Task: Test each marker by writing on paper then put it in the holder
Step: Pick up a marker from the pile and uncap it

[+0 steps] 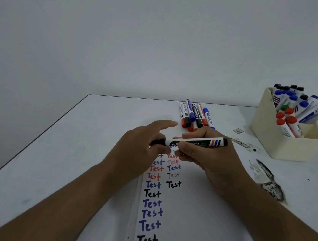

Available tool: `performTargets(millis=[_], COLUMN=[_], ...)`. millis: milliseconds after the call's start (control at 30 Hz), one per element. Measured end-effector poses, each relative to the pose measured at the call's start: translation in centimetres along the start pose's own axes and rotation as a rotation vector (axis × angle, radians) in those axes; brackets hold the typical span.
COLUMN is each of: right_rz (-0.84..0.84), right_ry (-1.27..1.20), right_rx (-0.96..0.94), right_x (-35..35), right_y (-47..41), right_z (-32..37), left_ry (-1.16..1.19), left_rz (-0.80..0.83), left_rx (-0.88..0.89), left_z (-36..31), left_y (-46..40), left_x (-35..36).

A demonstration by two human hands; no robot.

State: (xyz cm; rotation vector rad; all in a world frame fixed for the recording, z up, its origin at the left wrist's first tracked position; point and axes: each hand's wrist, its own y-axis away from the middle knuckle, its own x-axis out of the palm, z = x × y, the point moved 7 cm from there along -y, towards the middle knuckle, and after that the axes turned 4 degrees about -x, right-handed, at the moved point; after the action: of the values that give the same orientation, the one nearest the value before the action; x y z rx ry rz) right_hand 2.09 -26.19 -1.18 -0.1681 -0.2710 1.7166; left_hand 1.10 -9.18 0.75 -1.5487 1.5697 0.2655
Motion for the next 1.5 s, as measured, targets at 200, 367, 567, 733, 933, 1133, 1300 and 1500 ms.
performTargets(millis=[200, 367, 567, 733, 933, 1133, 1300, 1500], right_rz=[0.001, -0.037, -0.162, -0.380, -0.475, -0.462, -0.530, -0.621], right_ry=[0.052, 0.092, 0.038, 0.037, 0.100, 0.191, 0.462, 0.730], right_rx=[-0.024, 0.006, 0.032, 0.005, -0.083, -0.181, -0.300, -0.314], right_x=[0.0, -0.4, -2.5, -4.2, -5.1, -7.2, -12.6, -19.0], right_y=[-0.1, -0.3, -0.7, -0.7, -0.8, -2.2, -3.9, -4.6], right_z=[0.1, -0.5, -0.9, -0.5, 1.3, 6.9, 13.6, 18.6], left_ry=[-0.019, 0.007, -0.088, -0.429, -0.535, -0.554, -0.587, -0.599], left_rz=[-0.049, 0.042, 0.203, 0.361, 0.388, 0.419, 0.407, 0.387], left_rx=[0.066, -0.025, -0.131, -0.204, -0.208, -0.201, -0.210, -0.227], left_z=[-0.8, -0.1, 2.9, 5.3, 6.0, 5.8, 5.5, 5.2], left_y=[0.3, -0.2, -1.1, -1.2, -1.2, -1.3, -1.4, -1.5], left_x=[-0.1, 1.1, 3.3, 5.2, 5.7, 5.6, 5.8, 6.0])
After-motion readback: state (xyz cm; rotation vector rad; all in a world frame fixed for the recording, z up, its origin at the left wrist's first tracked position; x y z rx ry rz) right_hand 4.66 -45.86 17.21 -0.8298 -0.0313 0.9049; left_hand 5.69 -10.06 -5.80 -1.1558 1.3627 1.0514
